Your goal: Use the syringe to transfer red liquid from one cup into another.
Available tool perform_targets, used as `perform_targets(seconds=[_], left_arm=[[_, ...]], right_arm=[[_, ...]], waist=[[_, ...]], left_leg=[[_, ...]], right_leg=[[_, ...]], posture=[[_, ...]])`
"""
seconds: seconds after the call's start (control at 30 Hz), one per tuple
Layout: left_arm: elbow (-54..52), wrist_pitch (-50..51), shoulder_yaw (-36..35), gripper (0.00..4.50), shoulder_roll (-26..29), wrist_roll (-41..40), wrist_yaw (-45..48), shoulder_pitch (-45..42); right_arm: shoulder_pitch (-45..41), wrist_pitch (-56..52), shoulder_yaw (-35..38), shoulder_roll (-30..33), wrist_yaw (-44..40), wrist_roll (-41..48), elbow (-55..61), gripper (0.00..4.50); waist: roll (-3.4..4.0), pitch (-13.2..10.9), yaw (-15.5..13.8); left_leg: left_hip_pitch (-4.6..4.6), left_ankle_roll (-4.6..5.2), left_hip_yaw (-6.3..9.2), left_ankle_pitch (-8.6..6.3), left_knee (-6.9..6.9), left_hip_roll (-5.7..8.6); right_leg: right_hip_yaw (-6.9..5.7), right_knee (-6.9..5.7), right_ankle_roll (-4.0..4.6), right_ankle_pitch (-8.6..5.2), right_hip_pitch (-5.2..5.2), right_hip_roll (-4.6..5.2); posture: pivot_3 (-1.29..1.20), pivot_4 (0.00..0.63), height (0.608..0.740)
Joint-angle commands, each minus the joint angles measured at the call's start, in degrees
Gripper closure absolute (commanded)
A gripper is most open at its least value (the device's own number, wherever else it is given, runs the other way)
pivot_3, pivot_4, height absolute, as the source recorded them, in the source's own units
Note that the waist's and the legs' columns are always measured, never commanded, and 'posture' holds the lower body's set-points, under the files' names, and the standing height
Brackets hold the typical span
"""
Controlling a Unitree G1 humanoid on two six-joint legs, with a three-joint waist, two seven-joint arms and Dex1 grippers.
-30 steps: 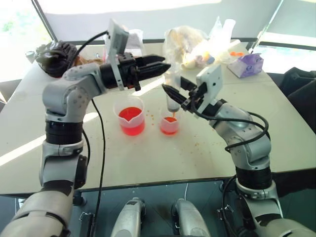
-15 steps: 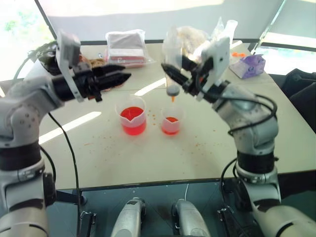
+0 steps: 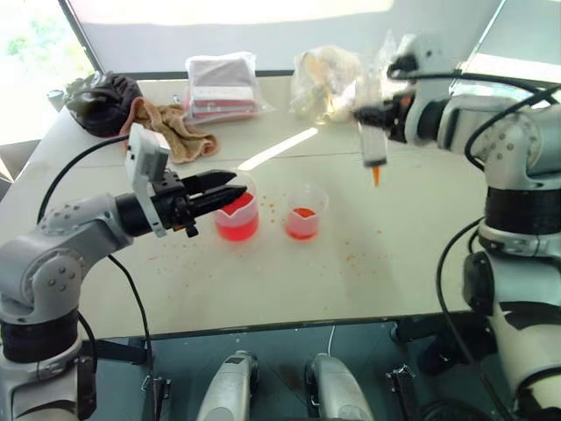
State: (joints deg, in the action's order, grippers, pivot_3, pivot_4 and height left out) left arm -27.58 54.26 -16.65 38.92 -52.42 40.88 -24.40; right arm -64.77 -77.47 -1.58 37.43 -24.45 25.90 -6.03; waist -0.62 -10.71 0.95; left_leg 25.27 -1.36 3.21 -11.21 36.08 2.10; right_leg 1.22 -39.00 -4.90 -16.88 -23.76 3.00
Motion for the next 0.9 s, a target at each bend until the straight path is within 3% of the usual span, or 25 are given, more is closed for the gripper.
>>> perform_targets(seconds=[0.03, 0.33, 0.5, 0.7, 0.9], left_arm=[[-2.23, -1.17, -1.61, 2.57, 1.54, -1.41, -0.47, 0.40], [-3.76, -0.83, -2.08, 2.57, 5.16, -2.83, -1.86, 1.31], [-5.17, -0.15, -3.47, 2.57, 6.08, -5.86, -3.34, 2.37], [-6.05, -0.02, -5.44, 2.55, 7.41, -9.62, -4.85, 3.83], [-4.82, 0.23, -7.41, 2.55, 8.99, -14.00, -4.63, 4.29]], right_arm=[[-1.79, -5.96, -6.15, 2.35, -2.56, -0.90, -1.41, 3.08], [-1.14, -9.41, -15.41, -2.55, -3.88, -4.25, -12.62, 3.08], [-1.28, -7.76, -15.54, -5.23, -2.96, -6.91, -17.18, 3.08], [-1.29, -6.42, -14.93, -6.93, -3.17, -8.69, -19.47, 0.08], [-1.35, -1.96, -16.32, -3.00, -6.65, -9.85, -15.11, 0.02]], waist=[[0.00, 0.00, 0.02], [0.01, -0.01, 0.12], [0.01, -0.01, -0.03], [0.02, -0.01, 0.06], [0.03, -0.02, -0.06]], left_leg=[[0.00, 0.00, 0.01, 0.00, 0.00, 0.00], [0.00, 0.01, 0.00, -0.01, -0.01, -0.01], [0.03, 0.01, 0.00, -0.01, 0.02, 0.00], [0.02, 0.01, 0.00, -0.01, 0.01, 0.00], [0.03, 0.01, 0.00, -0.01, 0.03, 0.01]], right_leg=[[0.00, 0.00, 0.00, 0.00, 0.01, 0.00], [0.00, 0.01, 0.00, 0.00, -0.01, -0.03], [0.00, 0.01, -0.01, 0.00, -0.01, -0.02], [0.00, 0.02, -0.01, 0.01, -0.02, -0.04], [-0.01, 0.02, -0.01, 0.01, -0.02, -0.04]], posture=[[0.00, 0.150, 0.736], [0.00, 0.150, 0.736], [0.00, 0.150, 0.736], [0.00, 0.150, 0.736], [0.00, 0.150, 0.736]])
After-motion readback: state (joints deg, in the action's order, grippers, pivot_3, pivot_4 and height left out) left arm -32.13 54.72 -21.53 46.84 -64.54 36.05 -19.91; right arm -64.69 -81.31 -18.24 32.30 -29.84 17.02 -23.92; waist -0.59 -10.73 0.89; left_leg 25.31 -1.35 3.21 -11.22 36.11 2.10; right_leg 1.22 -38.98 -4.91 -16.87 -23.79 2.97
